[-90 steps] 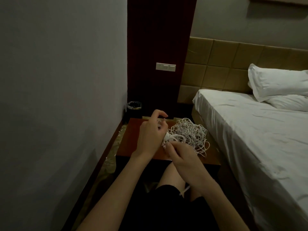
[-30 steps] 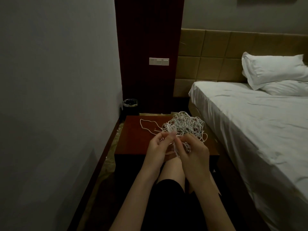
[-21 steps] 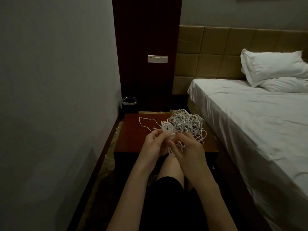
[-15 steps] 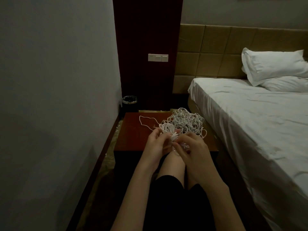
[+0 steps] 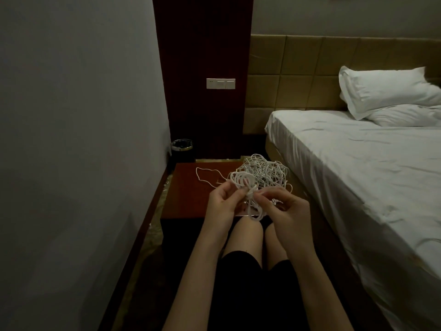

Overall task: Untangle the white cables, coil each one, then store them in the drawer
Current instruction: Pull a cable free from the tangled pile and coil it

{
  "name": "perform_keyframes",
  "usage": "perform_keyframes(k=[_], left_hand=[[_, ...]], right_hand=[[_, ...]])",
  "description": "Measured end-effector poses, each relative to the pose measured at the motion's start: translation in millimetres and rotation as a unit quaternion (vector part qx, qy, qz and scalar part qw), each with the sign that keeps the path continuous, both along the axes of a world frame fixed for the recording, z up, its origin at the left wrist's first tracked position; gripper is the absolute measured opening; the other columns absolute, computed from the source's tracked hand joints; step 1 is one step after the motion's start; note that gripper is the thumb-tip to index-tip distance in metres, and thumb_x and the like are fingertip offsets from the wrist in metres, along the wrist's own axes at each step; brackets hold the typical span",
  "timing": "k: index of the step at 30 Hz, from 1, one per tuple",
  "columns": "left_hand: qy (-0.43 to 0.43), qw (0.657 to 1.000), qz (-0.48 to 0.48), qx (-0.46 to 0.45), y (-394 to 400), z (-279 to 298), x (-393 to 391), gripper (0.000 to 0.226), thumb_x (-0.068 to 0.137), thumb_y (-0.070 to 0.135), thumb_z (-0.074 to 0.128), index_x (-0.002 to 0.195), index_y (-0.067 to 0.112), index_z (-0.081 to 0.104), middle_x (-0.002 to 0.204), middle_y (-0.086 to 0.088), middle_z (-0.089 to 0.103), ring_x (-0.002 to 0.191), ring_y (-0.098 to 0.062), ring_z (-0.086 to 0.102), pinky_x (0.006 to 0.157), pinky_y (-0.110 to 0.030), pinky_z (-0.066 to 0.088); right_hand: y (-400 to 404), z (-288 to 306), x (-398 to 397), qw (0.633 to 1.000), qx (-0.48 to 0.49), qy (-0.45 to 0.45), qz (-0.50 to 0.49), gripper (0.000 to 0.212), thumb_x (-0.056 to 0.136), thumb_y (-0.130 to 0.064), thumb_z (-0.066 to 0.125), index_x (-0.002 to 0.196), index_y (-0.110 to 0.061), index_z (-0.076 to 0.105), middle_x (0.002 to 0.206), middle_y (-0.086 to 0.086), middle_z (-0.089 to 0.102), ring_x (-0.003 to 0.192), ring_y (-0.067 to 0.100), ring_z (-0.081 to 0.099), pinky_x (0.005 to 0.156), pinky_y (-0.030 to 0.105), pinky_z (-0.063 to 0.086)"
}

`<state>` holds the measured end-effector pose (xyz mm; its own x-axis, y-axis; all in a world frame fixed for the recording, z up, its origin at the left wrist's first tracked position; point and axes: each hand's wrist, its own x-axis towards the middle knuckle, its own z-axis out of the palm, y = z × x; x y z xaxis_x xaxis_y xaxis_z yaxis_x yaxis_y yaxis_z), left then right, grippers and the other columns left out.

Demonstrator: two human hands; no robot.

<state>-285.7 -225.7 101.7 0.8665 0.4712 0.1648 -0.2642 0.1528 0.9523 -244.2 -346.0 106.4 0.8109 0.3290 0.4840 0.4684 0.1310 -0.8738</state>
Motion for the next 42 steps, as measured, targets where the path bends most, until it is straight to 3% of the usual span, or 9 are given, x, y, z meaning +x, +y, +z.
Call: perform_keyframes(k=[6, 9, 14, 20, 23, 27, 34, 39, 42], left_hand=[[-0.021, 0.997, -0.016, 0.073, -1, 2, -2, 0.015, 0.095, 0.012, 0.056, 0.104, 0.012, 0.068, 0.098, -0.008, 0.072, 0.087, -0.015, 0.071, 0.070, -0.023, 0.056], [-0.036, 0.991, -0.044, 0.117, -2, 2, -4, 0.018, 0.095, 0.011, 0.055, 0.108, 0.007, 0.067, 0.096, -0.007, 0.072, 0.087, -0.015, 0.071, 0.074, -0.026, 0.058], [-0.054, 0.984, -0.080, 0.149, -6, 4, -6, 0.022, 0.096, 0.003, 0.051, 0.106, 0.014, 0.067, 0.094, 0.007, 0.073, 0.091, -0.007, 0.069, 0.073, -0.019, 0.054], [-0.035, 0.974, -0.121, 0.189, -9, 4, -4, 0.025, 0.098, 0.004, 0.049, 0.108, 0.017, 0.067, 0.101, 0.006, 0.072, 0.099, -0.012, 0.068, 0.082, -0.025, 0.054], [-0.021, 0.968, -0.125, 0.216, -10, 4, -4, 0.026, 0.099, 0.004, 0.047, 0.108, 0.020, 0.066, 0.102, 0.005, 0.070, 0.100, -0.013, 0.068, 0.085, -0.027, 0.054], [-0.019, 0.964, -0.125, 0.233, -8, 4, -5, 0.028, 0.099, 0.011, 0.049, 0.122, 0.016, 0.062, 0.114, -0.003, 0.068, 0.108, -0.016, 0.065, 0.093, -0.032, 0.053], [-0.011, 0.968, -0.122, 0.220, -9, 6, -6, 0.052, 0.089, 0.002, 0.065, 0.134, 0.026, 0.053, 0.120, -0.003, 0.065, 0.100, -0.023, 0.068, 0.090, -0.032, 0.056], [-0.011, 0.976, -0.110, 0.186, -11, 5, -7, 0.052, 0.090, 0.007, 0.065, 0.138, 0.020, 0.052, 0.118, -0.006, 0.068, 0.101, -0.015, 0.069, 0.089, -0.030, 0.056], [-0.016, 0.981, -0.101, 0.166, -13, 4, -6, 0.056, 0.088, 0.005, 0.066, 0.138, 0.023, 0.051, 0.120, -0.007, 0.068, 0.100, -0.017, 0.070, 0.089, -0.030, 0.056]], right_hand=[[3, 0, -1, 0.996, -0.016, 0.084, 0.034, 0.025, 0.077, -0.037, 0.063, 0.087, -0.017, 0.075, 0.089, 0.008, 0.072, 0.088, 0.022, 0.067, 0.081, 0.034, 0.054], [-4, 7, 1, 0.986, -0.034, 0.136, 0.087, 0.024, 0.086, -0.023, 0.063, 0.089, -0.001, 0.073, 0.082, 0.018, 0.069, 0.071, 0.017, 0.067, 0.066, 0.021, 0.053], [-21, 14, 8, 0.963, -0.108, 0.210, 0.130, 0.017, 0.087, -0.019, 0.065, 0.079, -0.008, 0.075, 0.068, -0.003, 0.070, 0.057, -0.003, 0.059, 0.053, 0.010, 0.043], [-30, 17, 10, 0.946, -0.150, 0.262, 0.119, 0.015, 0.069, -0.034, 0.070, 0.061, -0.024, 0.077, 0.086, 0.015, 0.062, 0.085, 0.022, 0.048, 0.064, 0.025, 0.036], [-30, 17, 10, 0.943, -0.138, 0.280, 0.118, 0.016, 0.066, -0.034, 0.070, 0.062, -0.020, 0.077, 0.087, 0.016, 0.057, 0.085, 0.024, 0.045, 0.063, 0.027, 0.033], [-29, 13, 12, 0.943, -0.097, 0.303, 0.099, 0.015, 0.084, -0.021, 0.067, 0.072, -0.013, 0.072, 0.067, 0.001, 0.068, 0.072, 0.015, 0.057, 0.068, 0.028, 0.036], [-22, 9, 12, 0.966, -0.037, 0.249, 0.060, 0.015, 0.087, -0.013, 0.066, 0.079, -0.002, 0.071, 0.060, -0.002, 0.068, 0.053, 0.000, 0.062, 0.048, 0.010, 0.043], [-22, 6, 16, 0.982, -0.042, 0.182, -0.014, 0.022, 0.076, -0.022, 0.076, 0.083, -0.005, 0.064, 0.083, 0.015, 0.068, 0.077, 0.024, 0.067, 0.071, 0.032, 0.057], [-25, 5, 19, 0.977, -0.043, 0.209, 0.032, 0.037, 0.074, -0.035, 0.069, 0.104, -0.014, 0.065, 0.100, 0.009, 0.069, 0.089, 0.020, 0.068, 0.068, 0.027, 0.057]])
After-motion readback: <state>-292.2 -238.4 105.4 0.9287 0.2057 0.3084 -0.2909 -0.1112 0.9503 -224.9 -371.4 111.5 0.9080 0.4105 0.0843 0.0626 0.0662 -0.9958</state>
